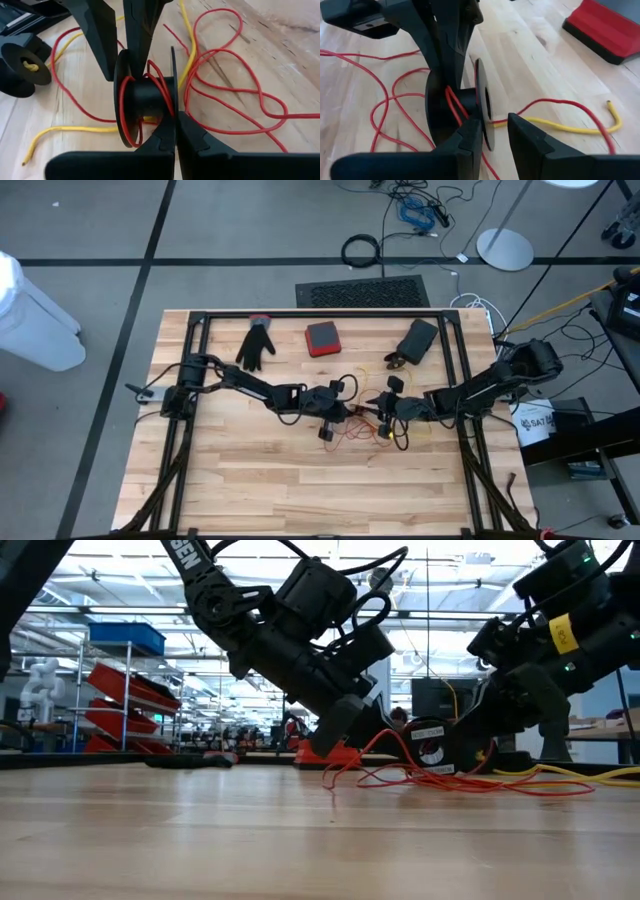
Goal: Coil cords
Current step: Coil the red wire onto the spool
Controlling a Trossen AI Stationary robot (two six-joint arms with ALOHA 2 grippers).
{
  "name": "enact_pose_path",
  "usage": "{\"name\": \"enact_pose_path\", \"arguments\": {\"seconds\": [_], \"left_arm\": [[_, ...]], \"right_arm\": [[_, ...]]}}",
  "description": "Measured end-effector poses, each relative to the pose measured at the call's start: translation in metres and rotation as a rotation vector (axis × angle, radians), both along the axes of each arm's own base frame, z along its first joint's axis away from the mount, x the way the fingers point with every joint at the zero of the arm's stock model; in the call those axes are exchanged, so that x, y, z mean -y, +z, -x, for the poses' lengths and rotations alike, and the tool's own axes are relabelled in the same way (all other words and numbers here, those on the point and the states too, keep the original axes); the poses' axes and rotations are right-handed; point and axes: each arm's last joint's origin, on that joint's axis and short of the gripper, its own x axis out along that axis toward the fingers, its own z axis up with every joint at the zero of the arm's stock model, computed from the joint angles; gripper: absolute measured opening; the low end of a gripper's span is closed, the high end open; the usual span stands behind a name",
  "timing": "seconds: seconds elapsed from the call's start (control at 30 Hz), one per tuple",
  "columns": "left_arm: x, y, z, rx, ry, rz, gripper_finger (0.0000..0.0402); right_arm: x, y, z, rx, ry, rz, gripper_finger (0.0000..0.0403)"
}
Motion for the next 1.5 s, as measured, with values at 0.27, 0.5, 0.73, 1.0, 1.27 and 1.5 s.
{"name": "enact_pose_path", "arguments": {"seconds": [0.27,0.5,0.73,1.0,1.27,1.5], "left_arm": [[0.001,0.000,0.000,-0.005,-0.005,-0.003,0.0000],[0.004,-0.001,0.001,-0.007,-0.020,-0.005,0.0000],[0.004,-0.001,0.000,-0.006,-0.019,-0.007,0.0000],[0.005,0.000,0.000,-0.004,-0.031,-0.022,0.0000],[0.008,0.000,0.000,0.005,-0.047,-0.040,0.0000],[0.012,0.001,0.000,0.009,-0.061,-0.063,0.0000]], "right_arm": [[0.000,0.002,-0.002,0.020,0.025,0.030,0.0077],[0.000,0.004,-0.004,0.031,0.090,0.021,0.0059],[0.001,0.005,-0.005,0.039,0.104,0.036,0.0012],[0.001,0.006,-0.005,0.051,0.112,0.043,0.0017],[0.005,0.010,-0.009,0.097,0.142,0.031,0.0017],[0.009,0.009,-0.010,0.094,0.156,0.006,0.0018]]}}
